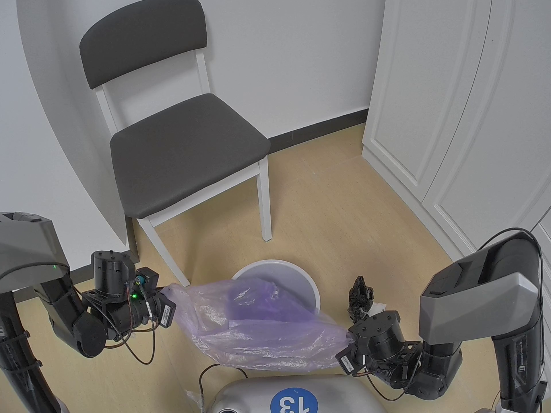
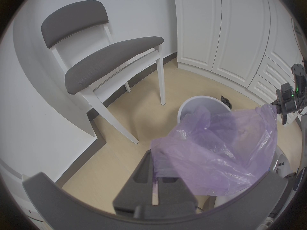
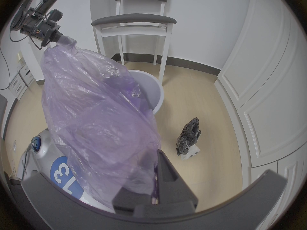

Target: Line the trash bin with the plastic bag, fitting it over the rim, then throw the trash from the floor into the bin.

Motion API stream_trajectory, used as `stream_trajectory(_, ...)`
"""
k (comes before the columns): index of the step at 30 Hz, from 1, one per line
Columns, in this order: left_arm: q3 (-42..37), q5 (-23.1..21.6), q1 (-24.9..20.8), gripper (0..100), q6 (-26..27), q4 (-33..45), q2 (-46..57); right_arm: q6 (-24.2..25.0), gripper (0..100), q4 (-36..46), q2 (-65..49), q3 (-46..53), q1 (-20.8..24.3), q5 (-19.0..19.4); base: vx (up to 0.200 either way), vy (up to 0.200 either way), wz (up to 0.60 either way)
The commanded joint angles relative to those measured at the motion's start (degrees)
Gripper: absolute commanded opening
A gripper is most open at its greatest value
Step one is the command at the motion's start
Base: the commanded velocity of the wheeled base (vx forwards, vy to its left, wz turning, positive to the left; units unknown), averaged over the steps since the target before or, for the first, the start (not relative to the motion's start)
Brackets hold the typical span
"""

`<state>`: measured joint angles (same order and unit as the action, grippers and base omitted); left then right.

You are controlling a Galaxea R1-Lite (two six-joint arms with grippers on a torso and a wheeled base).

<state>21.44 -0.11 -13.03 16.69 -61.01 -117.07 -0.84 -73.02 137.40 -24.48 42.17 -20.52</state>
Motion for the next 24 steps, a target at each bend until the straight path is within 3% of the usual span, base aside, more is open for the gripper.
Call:
stream_trajectory(1, 1.6, -0.1, -0.7, 0, -0.3, -1.6, -5.9, 0.0, 0, -0.1, 4.4, -1.7, -0.4, 0.0, 0.0, 0.0, 0.0)
stream_trajectory(8, 9.2, -1.0, -0.2, 0, 0.0, -3.4, -14.2, 0.3, 0, 0.5, 6.2, -4.5, -2.7, 0.7, 0.0, 0.0, 0.0)
stream_trajectory(16, 9.6, -3.2, -0.1, 0, -0.6, -5.4, -17.0, 0.2, 0, 0.5, 6.2, -4.4, -3.2, 0.7, 0.0, 0.0, 0.0)
stream_trajectory(20, 9.2, -4.5, 0.6, 0, -1.0, -10.2, -19.4, 0.0, 0, 0.5, 6.2, -4.2, -4.2, 0.7, 0.0, 0.0, 0.0)
stream_trajectory(24, 9.0, -4.6, 0.2, 0, -4.0, -20.9, -24.9, 0.0, 0, 0.6, 6.2, -4.2, -4.3, 0.7, 0.0, 0.0, 0.0)
